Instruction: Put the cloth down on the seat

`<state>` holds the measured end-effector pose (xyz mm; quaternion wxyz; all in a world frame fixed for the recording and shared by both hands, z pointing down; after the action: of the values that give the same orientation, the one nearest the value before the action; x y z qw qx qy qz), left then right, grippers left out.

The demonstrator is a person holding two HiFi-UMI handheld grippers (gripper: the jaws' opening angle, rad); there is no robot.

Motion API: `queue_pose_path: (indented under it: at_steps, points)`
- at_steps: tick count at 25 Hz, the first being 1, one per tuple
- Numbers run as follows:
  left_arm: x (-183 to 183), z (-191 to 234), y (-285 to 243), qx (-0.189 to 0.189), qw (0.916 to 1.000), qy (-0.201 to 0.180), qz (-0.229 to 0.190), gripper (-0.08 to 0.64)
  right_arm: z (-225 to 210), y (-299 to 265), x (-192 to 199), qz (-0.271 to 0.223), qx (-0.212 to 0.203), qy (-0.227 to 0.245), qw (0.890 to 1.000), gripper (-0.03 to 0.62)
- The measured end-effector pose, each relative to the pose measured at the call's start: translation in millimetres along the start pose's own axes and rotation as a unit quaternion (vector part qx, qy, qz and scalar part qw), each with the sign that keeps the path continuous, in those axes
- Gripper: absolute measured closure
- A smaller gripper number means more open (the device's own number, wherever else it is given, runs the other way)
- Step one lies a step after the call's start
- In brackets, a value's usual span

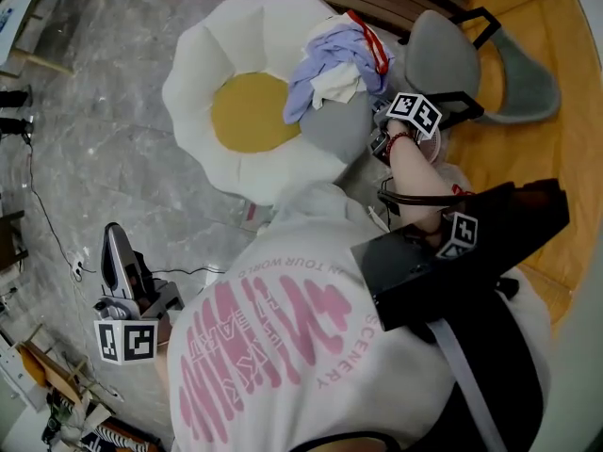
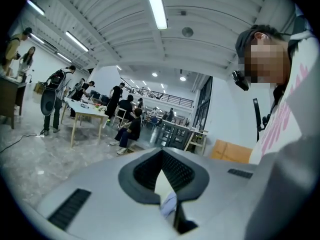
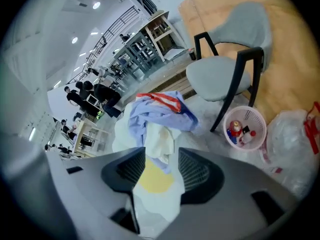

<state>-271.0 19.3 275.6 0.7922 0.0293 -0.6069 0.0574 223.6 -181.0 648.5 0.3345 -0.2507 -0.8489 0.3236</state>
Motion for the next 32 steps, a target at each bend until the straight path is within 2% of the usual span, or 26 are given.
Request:
queue_pose_path:
  at_steps: [4, 8, 10, 14, 19, 26, 29, 32]
  points:
    - [-2.9, 10.5, 15.7, 0.021, 0.9997, 0.007, -0.012, 0.551, 20.5, 22.6, 30.6, 0.004, -0.045, -0.016, 0.999, 0.393]
    - [-4.4, 21.0, 22.3, 0.050, 0.9984, 0.015, -0.022, 0.551, 61.9, 48.9, 56.6, -0.005, -0.112, -0.006, 0.994, 0.398]
    - [-2.9, 25.6, 26.6, 0.063, 0.9975, 0.025, -0.021, 0.551, 88.4, 63.7, 68.9, -0.016, -0.158, -0.010, 0.987, 0.443]
    - [-1.3, 28.7, 28.1, 0.102, 0.9939, 0.041, -0.016, 0.551, 140.9, 101.1, 80.4, -0.053, -0.239, -0.018, 0.970, 0.523]
    - [5.5, 27.7, 39.6, 0.145, 0.9880, 0.052, 0.000, 0.551, 200.4, 157.8, 90.8, -0.094, -0.309, 0.007, 0.946, 0.540]
    - [21.9, 5.5, 39.2, 0.198, 0.9770, 0.078, 0.017, 0.551, 261.5, 237.8, 110.3, -0.123, -0.421, 0.042, 0.898, 0.563]
    - [20.6, -6.7, 35.7, 0.212, 0.9733, 0.087, 0.015, 0.551, 276.9, 268.7, 111.8, -0.124, -0.452, 0.069, 0.881, 0.566]
    - [22.1, -24.0, 32.8, 0.221, 0.9713, 0.087, 0.012, 0.551, 275.4, 290.3, 99.1, -0.135, -0.463, 0.101, 0.870, 0.571]
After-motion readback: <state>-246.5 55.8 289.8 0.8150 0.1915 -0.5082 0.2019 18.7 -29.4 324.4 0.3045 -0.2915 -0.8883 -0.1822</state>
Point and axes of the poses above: the fingertips, and each gripper's own axes: y backward along the fingers, z to its left, x out of its underside, the point moved 1 cm from there along y, backward along the fingers, and after that the axes turned 8 degrees about -z, right-handed, at the moved point
